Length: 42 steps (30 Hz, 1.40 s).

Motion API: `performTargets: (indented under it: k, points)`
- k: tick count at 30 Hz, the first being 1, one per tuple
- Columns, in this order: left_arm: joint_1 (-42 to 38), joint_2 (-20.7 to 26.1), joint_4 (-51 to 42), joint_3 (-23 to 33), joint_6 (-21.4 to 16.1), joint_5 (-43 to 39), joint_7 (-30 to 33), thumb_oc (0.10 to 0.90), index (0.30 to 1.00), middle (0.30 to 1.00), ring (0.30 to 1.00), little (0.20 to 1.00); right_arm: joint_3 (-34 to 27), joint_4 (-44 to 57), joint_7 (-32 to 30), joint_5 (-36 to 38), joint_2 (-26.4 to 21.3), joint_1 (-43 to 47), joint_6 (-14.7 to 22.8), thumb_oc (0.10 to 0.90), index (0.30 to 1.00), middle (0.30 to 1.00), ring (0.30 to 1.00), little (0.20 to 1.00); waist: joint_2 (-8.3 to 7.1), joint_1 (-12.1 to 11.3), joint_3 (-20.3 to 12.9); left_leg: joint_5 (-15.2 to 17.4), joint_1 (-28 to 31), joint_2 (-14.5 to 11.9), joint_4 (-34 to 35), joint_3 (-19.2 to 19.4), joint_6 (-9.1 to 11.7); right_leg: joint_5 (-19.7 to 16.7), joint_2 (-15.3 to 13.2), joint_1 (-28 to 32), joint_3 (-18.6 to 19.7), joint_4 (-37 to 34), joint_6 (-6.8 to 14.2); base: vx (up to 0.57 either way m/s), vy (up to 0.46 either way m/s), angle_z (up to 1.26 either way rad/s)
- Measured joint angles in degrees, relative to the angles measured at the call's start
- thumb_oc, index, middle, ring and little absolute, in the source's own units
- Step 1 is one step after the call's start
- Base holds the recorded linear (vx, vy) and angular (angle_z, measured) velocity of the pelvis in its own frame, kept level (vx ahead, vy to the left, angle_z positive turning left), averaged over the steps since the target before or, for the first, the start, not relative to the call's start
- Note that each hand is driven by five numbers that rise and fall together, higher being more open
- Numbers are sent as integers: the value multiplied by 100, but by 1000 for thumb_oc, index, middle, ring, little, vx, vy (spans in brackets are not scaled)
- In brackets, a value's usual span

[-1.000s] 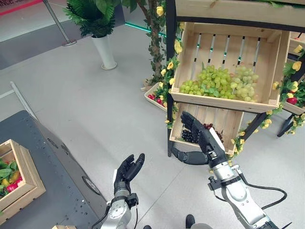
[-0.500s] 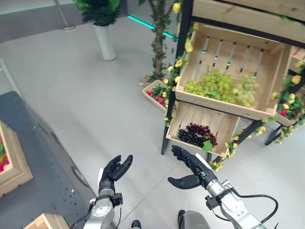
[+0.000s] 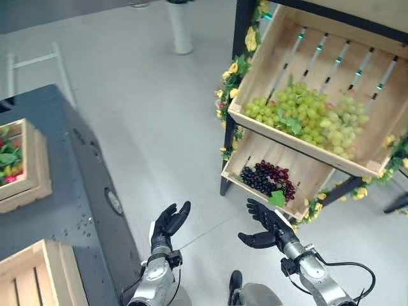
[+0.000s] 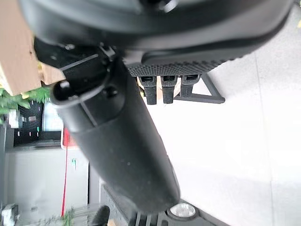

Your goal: Pick up the fruits from the basket on one side to the basket on the other side

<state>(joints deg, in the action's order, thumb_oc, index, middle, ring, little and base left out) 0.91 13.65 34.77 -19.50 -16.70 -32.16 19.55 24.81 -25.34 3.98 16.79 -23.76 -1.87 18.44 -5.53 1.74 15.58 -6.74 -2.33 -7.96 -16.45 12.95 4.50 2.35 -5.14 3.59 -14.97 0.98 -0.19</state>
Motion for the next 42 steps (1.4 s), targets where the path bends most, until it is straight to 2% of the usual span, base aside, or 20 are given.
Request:
performTargets:
  k: [3,5,6,7,8,9,12,17,20,23,25,26,29,32,35,36,37,39,40,42]
  points:
    - [138,-14,-147,84,-48,44,-3,800,900,900,900,900,0,-16,16,191,70,2,-60,800,900,900,900,900,116,-39,-63,718,48,531,-172,-77,-79,-75,103,38,-3,-92,-55,46,66,9]
    - [333,-2,-261,95,-60,49,2,800,900,900,900,900,-13,-43,26,212,138,23,-172,800,900,900,900,900,226,-124,-91,981,44,1427,1008,-857,-306,-126,218,123,513,-243,-36,43,67,-8]
    - [390,6,-267,92,-61,50,40,800,900,900,900,900,6,-44,25,206,166,30,-215,800,900,900,900,900,296,-138,-106,959,116,1454,1335,-885,-342,-131,324,168,645,-266,-33,49,39,-40]
    - [443,2,-186,102,-45,40,115,800,900,900,900,900,90,-37,23,214,171,63,-345,800,900,900,900,900,494,-223,-155,775,220,1373,1840,-1068,-473,-113,563,264,726,-294,-44,38,-2,-48]
    - [448,9,-155,105,-45,41,128,800,900,900,900,900,108,-45,32,232,190,60,-380,800,900,900,900,900,587,-257,-190,466,228,1276,1893,-1121,-669,-92,705,310,769,-316,-50,70,1,-56]
    - [454,57,-152,131,-55,51,136,800,900,900,900,900,112,-116,51,396,299,53,-447,800,900,900,900,900,642,-285,-239,41,243,1181,1899,-1090,-1065,-35,848,366,826,-318,-32,94,26,-23]
    - [328,115,-160,182,-62,62,153,800,900,900,900,900,81,-399,57,401,458,30,-504,800,900,900,900,900,483,-255,-348,16,361,1259,2194,-1137,-1022,117,755,304,802,-243,58,84,-5,0]
    - [279,143,-67,305,-63,92,3,800,900,900,900,900,83,-427,191,408,590,-149,-713,800,900,900,900,900,527,-64,-359,36,623,1298,2156,-1639,-1134,681,588,-103,849,1120,188,20,-125,41]
    - [191,161,93,342,-59,90,-163,800,900,900,900,900,75,-556,213,454,783,-132,-716,800,900,900,900,900,565,-82,-370,35,685,1295,2154,-2028,-1157,676,415,-240,1408,1101,191,-30,-270,65]
    - [36,114,301,180,-36,89,-183,800,900,900,900,900,89,-847,213,666,1055,-125,-766,800,900,900,900,900,554,-68,-451,-46,703,1300,2154,-2717,-1044,577,317,-153,1816,686,336,-58,-365,119]
    - [104,135,321,162,-21,84,-149,800,900,900,900,900,107,-971,217,668,1212,-66,-810,800,900,900,900,900,412,-188,-550,-16,662,1316,2155,-2678,-923,468,204,-111,1748,285,450,-67,-433,75]
    - [178,109,363,178,19,41,-111,800,900,900,900,900,106,-1055,214,671,1268,-10,-850,800,900,900,900,900,386,-281,-595,23,665,1271,2156,-2615,-819,140,171,-37,1691,119,628,-63,-407,44]
    - [467,33,383,202,31,-32,-69,800,900,900,900,900,82,-1093,202,703,1257,65,-1042,800,900,900,900,900,447,-355,-658,102,633,933,2161,-2248,-576,-132,427,243,1577,-352,396,-117,-347,23]
    - [598,-26,385,183,47,-51,-65,800,900,900,900,900,79,-1095,125,843,1181,78,-1147,800,900,900,900,900,412,-415,-695,50,507,715,2158,-2206,-356,-296,615,313,1408,-612,184,-156,-237,17]
    - [516,-337,388,60,71,-83,-106,800,900,900,900,900,63,-1103,-241,847,960,-39,-1253,800,900,900,900,900,412,-329,-695,-153,248,593,2142,-1937,-128,-269,746,323,832,-607,7,-224,-130,96]
    - [456,-392,386,-70,98,-80,-198,800,900,900,900,900,49,-1123,-362,849,859,-106,-1259,800,900,900,900,900,395,-298,-676,-151,64,541,1959,-1590,-177,-247,747,306,512,-606,-88,-234,-13,103]
    - [417,-368,393,-116,150,-79,-254,800,900,900,900,900,49,-1203,-441,865,874,-114,-1262,800,900,900,900,900,236,-295,-606,116,-66,603,1428,-1170,-255,-202,607,300,324,-598,-166,-242,-12,82]
    - [433,-309,438,-159,153,-79,-263,800,900,900,900,900,48,-1296,-481,933,927,-112,-1258,800,900,900,900,900,-90,-320,-582,546,-195,815,349,-893,-282,-211,296,307,308,-582,-150,-156,46,28]
    - [441,-334,514,-158,154,-78,-266,800,900,900,900,900,25,-1297,-484,1091,928,-117,-1239,800,900,900,900,900,-112,-277,-589,748,-59,841,61,-764,-335,-237,194,286,308,-588,-111,-135,93,18]
    - [406,-380,617,-146,154,-57,-262,800,900,900,900,900,-160,-1360,-499,1124,966,-106,-1218,800,900,900,900,900,31,-133,-557,1029,329,695,128,-557,-396,-277,165,286,268,-586,-49,-103,134,18]
